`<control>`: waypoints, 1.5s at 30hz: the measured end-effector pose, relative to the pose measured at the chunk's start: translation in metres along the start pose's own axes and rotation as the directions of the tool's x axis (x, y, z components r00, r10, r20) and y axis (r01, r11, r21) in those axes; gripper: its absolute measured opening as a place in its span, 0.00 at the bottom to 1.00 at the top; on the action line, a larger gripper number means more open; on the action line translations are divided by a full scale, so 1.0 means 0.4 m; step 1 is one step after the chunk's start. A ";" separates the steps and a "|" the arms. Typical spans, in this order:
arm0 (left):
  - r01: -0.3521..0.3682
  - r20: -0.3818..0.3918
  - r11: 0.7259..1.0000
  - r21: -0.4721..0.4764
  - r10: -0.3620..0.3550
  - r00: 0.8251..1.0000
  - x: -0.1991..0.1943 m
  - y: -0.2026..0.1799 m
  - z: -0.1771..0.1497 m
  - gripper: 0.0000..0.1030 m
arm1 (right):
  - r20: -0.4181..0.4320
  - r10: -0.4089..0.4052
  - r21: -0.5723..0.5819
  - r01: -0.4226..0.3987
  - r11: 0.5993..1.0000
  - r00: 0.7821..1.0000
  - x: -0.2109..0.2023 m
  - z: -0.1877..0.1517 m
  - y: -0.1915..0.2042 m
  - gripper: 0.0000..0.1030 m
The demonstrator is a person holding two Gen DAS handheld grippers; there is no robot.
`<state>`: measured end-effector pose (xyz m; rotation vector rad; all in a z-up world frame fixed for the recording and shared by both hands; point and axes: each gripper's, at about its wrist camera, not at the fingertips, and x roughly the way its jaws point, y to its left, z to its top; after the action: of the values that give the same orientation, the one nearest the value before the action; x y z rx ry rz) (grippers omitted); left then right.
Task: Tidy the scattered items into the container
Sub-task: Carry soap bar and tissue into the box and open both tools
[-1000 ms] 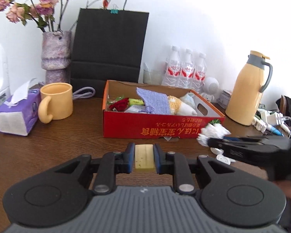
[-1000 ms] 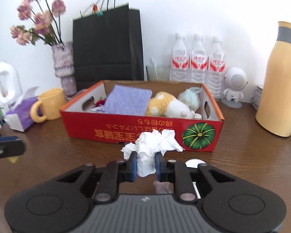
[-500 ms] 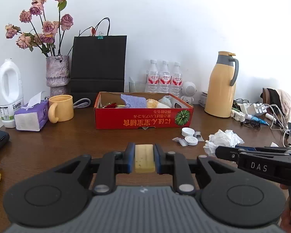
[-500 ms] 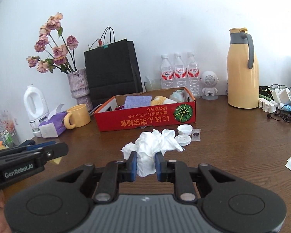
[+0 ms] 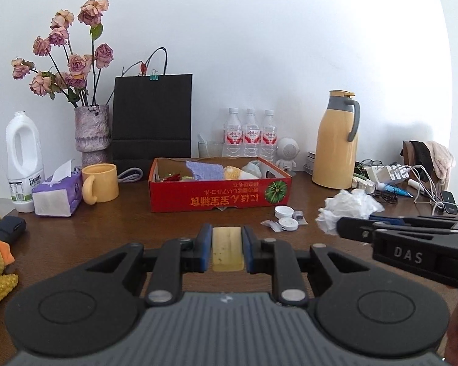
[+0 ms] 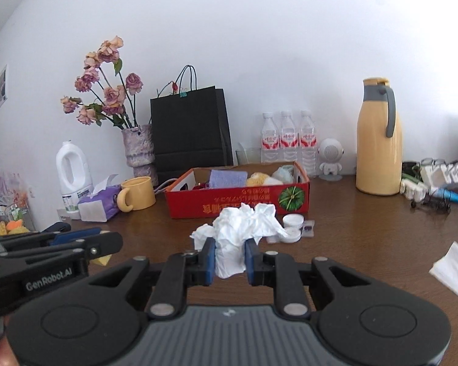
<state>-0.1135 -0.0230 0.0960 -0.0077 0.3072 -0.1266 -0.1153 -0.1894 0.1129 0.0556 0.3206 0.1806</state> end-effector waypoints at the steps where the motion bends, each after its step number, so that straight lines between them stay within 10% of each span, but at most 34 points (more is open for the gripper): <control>1: -0.018 0.015 1.000 -0.004 0.018 1.000 0.010 0.018 0.018 0.21 | 0.020 -0.020 -0.006 0.020 1.000 1.000 0.005 0.020 -0.018 0.18; 18: -0.048 0.093 0.999 -0.023 0.050 0.994 0.467 0.178 0.408 0.22 | 0.096 0.031 0.028 -0.034 0.999 0.995 0.471 0.417 -0.197 0.18; 25: -0.052 -0.142 0.996 -0.073 0.042 0.989 0.719 0.245 0.397 0.22 | -0.092 0.043 0.042 -0.039 0.998 0.995 0.695 0.461 -0.240 0.19; 29: -0.021 -0.385 0.989 -0.146 -0.037 0.922 0.898 0.301 0.338 0.21 | -0.313 0.124 0.131 -0.087 0.988 0.941 0.886 0.445 -0.284 0.19; 35: -0.067 -0.558 0.998 -0.015 0.047 0.829 1.051 0.294 0.245 0.21 | -0.560 0.064 0.126 0.009 0.992 0.826 1.080 0.346 -0.306 0.19; 45: -0.024 -0.661 0.998 0.053 0.053 0.748 1.078 0.283 0.255 0.22 | -0.747 0.000 0.024 0.028 0.999 0.664 1.118 0.298 -0.270 0.26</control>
<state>0.3389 0.0340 0.0602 0.0883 1.0271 -0.0902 0.3579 -0.2156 0.0791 0.0080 1.1654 0.1760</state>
